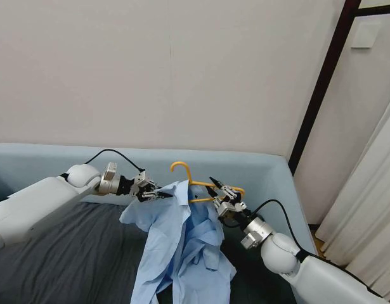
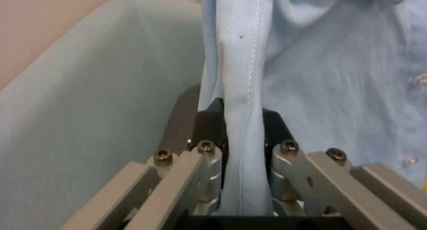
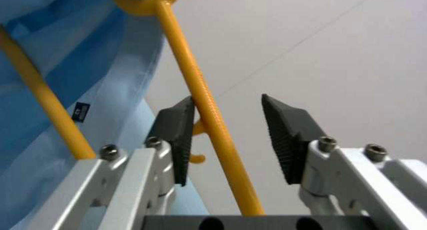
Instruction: Pick up the clothes from the sofa and hang them on the clothes hanger.
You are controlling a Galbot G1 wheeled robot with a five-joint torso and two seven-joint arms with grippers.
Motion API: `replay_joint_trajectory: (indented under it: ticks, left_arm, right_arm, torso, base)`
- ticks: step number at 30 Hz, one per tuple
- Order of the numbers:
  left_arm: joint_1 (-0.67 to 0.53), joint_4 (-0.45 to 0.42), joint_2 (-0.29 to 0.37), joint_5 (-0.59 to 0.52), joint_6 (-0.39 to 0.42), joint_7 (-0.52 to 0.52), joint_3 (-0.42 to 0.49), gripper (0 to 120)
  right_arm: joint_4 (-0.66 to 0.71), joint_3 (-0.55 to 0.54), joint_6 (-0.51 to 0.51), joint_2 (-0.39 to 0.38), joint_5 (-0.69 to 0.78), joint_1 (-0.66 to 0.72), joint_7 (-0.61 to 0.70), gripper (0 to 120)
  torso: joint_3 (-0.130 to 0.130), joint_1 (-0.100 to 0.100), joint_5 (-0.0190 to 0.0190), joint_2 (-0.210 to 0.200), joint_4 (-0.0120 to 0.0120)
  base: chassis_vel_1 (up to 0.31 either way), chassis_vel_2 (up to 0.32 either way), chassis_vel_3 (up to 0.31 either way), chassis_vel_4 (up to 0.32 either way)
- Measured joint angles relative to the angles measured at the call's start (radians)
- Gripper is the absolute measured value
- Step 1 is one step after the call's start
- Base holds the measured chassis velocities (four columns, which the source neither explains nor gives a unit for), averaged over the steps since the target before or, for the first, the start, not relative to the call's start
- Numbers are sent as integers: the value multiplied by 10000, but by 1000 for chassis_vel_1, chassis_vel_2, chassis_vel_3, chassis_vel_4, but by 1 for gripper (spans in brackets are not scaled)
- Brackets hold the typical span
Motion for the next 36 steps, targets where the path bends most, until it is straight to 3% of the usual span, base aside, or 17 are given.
replay_joint_trajectory:
  ticks: [5, 9, 10, 11, 17, 18, 22, 30, 36]
  left_arm:
    - [16, -43, 147, -167, -30, -229, 4, 7]
    - [-9, 6, 162, -538, 26, -456, -21, 7]
    - [-47, -74, 191, -905, 105, -688, -51, 7]
    - [-61, -186, 239, -1061, 159, -796, -51, 7]
    - [-99, -543, 424, -1396, 257, -974, -9, 7]
    - [-99, -543, 424, -1396, 257, -974, -9, 7]
    - [-137, -836, 566, -1584, 298, -1080, 53, 7]
    - [-202, -1153, 658, -1785, 339, -1193, 107, 7]
    - [-355, -1149, 582, -1782, 350, -1228, 219, 7]
  right_arm:
    - [1356, 784, -765, -244, 1121, -1042, 629, 63]
    - [2426, 1418, -1974, -532, 3464, -2365, 1159, 79]
    - [2822, 1975, -2792, -573, 5852, -3498, 1377, 94]
    - [3008, 2152, -3098, -517, 7069, -3924, 1438, 98]
    - [3394, 2158, -3808, -18, 10420, -4578, 1629, 100]
    - [3394, 2158, -3808, -18, 10420, -4578, 1629, 100]
    - [3307, 1898, -4025, 805, 12716, -4471, 1890, 100]
    - [2164, 2219, -3687, 2301, 14617, -4188, 1902, 100]
    - [1527, 2406, -3076, 2717, 15039, -3991, 1706, 100]
  torso:
    - [-1, 0, -2, 1, 4]
    - [-1, -1, -1, 1, -1]
    - [-1, 0, 2, 1, -4]
    - [-1, 0, -3, 1, -3]
    - [-1, -1, -3, 1, 2]
    - [-1, -1, -3, 1, 2]
    - [-1, 0, -3, 1, 2]
    - [0, 0, -2, 0, 2]
    - [1, 1, -2, 0, 0]
  base:
    - [0, 0, 0, 0]
    - [0, 0, 0, 0]
    - [0, 0, 0, 0]
    - [0, 0, 0, 0]
    - [0, 0, 0, 0]
    - [0, 0, 0, 0]
    - [0, 0, 0, 0]
    - [0, 0, 0, 0]
    - [0, 0, 0, 0]
